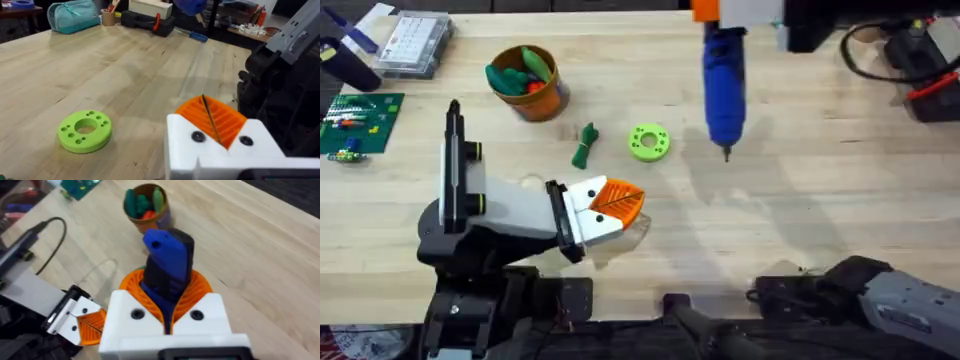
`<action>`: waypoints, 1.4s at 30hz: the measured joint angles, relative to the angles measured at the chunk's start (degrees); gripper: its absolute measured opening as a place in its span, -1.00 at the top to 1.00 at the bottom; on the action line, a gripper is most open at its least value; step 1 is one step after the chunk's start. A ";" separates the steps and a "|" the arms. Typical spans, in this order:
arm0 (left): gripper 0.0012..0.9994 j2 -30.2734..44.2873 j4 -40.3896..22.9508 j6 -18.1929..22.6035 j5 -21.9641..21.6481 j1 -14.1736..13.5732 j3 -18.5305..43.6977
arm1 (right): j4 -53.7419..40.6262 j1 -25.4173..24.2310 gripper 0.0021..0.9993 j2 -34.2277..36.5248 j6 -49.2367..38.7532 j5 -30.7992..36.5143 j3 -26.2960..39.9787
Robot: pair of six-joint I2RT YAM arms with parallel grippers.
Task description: Pick up the gripper from the table and insert it into the empty holder that is missing its gripper. Then pick up a screw, insert it into the mounting hole, and use the screwdriver to tighten it. Finally, clean up the table by picking up the vegetable and placing it into the bucket.
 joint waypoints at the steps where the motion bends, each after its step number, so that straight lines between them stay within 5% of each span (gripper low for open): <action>1: 0.99 0.00 0.00 0.00 -0.01 0.00 0.00 | 0.69 1.08 0.95 0.00 0.20 0.16 0.00; 12: 0.99 0.00 0.00 0.00 0.00 0.00 0.00 | 6.07 8.67 0.95 -0.51 0.64 1.59 -1.23; 24: 0.99 0.00 -0.11 0.01 0.11 0.00 0.00 | 43.35 10.84 0.95 -7.88 0.90 -9.35 -22.31; 32: 0.99 0.00 -0.15 0.00 0.20 0.00 0.02 | 54.51 15.12 0.95 -2.77 1.05 -18.33 -23.19; 42: 0.99 0.00 -0.15 0.00 0.22 0.00 0.02 | 64.56 21.15 0.95 1.61 1.58 -20.21 -23.39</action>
